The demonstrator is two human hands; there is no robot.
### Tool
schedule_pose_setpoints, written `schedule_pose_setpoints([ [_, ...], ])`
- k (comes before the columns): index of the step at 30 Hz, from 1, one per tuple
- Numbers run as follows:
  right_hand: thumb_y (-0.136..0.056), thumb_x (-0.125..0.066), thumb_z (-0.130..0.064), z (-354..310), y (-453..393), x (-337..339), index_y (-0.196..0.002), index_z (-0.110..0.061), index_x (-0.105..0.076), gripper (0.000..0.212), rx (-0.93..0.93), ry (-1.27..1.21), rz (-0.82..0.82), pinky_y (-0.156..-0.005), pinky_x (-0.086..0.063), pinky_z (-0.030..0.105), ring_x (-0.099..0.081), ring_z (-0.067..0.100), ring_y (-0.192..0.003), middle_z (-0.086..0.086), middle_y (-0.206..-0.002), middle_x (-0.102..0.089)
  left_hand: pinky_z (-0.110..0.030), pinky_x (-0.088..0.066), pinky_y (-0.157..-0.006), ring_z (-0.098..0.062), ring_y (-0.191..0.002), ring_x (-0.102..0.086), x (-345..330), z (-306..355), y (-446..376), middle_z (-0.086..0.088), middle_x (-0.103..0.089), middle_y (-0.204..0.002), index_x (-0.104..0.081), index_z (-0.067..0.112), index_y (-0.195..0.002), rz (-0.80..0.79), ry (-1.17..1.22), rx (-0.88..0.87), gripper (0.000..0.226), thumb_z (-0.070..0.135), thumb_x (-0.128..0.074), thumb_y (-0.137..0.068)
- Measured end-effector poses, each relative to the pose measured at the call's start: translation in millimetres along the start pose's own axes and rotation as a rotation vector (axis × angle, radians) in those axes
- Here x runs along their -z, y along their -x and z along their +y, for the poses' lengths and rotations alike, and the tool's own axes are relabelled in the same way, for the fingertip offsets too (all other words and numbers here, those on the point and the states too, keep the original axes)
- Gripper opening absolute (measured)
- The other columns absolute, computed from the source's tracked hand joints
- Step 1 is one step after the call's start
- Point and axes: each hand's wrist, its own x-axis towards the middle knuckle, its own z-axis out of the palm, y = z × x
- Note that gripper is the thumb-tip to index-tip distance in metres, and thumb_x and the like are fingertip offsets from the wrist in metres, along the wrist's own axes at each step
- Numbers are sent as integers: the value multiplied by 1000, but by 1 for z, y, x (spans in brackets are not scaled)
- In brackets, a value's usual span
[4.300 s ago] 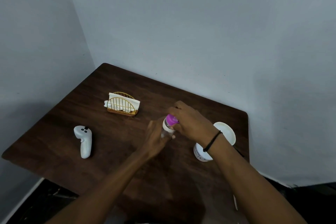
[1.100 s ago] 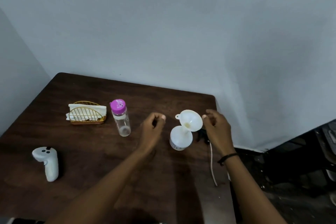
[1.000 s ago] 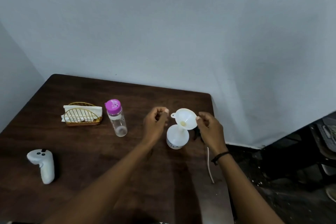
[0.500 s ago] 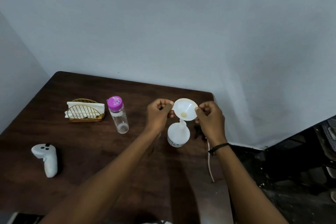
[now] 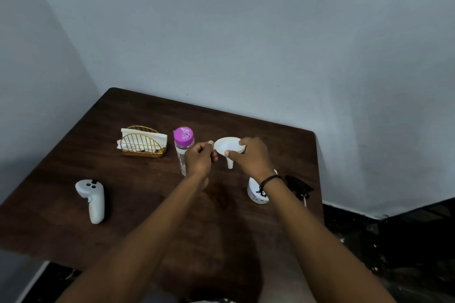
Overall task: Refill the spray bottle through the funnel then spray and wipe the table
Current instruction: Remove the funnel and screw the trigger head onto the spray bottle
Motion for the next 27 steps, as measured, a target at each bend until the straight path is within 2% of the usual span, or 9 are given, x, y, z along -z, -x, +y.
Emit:
schedule_pose_setpoints([
  [3,-84,-74,-41,6,-13,-23,-100,-5,-68,40,-30,33,-49,-60,-27,19,-56,23,-96,14,-105,-62,-23,-44,-56,-12,-62,-55,1,-19,-9,-3,-61,-68,-68,3,-98,13,-58,35,21,21,-58,-96],
  [6,-87,-69,-43,13,-23,-40,-67,-16,-47,40,-79,75,-54,-48,-17,18,-44,17,-76,6,-82,-47,-17,-45,-51,-10,-61,-56,-4,-29,-10,-3,-62,-75,-61,1,-114,-7,-79,61,24,15,-57,-95],
  [8,-89,-67,-44,15,-27,-50,-73,-13,-50,38,-118,91,-64,-48,-17,19,-44,17,-76,3,-82,-45,-14,-49,-57,-11,-75,-61,-6,-33,-12,-5,-65,-92,-56,6,-119,4,-123,61,24,15,-55,-97],
  [10,-91,-65,-43,17,-30,-58,-86,-12,-54,33,-149,93,-84,-48,-17,19,-44,17,-79,6,-88,-46,-24,-52,-83,-17,-100,-62,-5,-40,-15,-10,-65,-118,-52,7,-132,17,-212,52,35,19,-53,-99],
  [12,-92,-64,-41,21,-33,-66,-91,-9,-58,33,-181,72,-117,-49,-22,20,-48,19,-82,14,-92,-54,-32,-48,-96,-18,-110,-57,-4,-46,-19,-10,-61,-128,-49,7,-137,20,-282,33,40,21,-52,-99],
  [15,-91,-65,-42,27,-39,-79,-106,1,-65,45,-234,17,-134,-61,-34,25,-58,24,-88,19,-108,-66,-26,-41,-89,-14,-106,-51,-5,-50,-23,-10,-58,-128,-47,4,-138,25,-345,10,39,18,-48,-101],
  [19,-91,-65,-40,32,-43,-89,-84,-11,-54,32,-287,1,-144,-46,-24,21,-50,20,-78,11,-86,-54,-26,-38,-83,-14,-100,-51,-7,-56,-31,-12,-60,-113,-49,-1,-132,35,-416,-1,35,16,-46,-102],
  [24,-94,-64,-34,33,-44,-91,-68,-16,-49,35,-307,-42,-143,-50,-32,23,-55,20,-75,4,-76,-54,-26,-40,-78,-16,-95,-54,-8,-61,-36,-1,-55,-96,-50,-3,-130,32,-435,-15,35,19,-46,-103],
  [27,-93,-63,-38,31,-41,-86,-64,-23,-39,40,-287,-37,-138,-50,-28,22,-50,20,-77,-4,-69,-45,-22,-40,-80,-18,-104,-55,-7,-57,-33,-8,-64,-113,-44,0,-138,14,-447,-19,42,22,-45,-103],
])
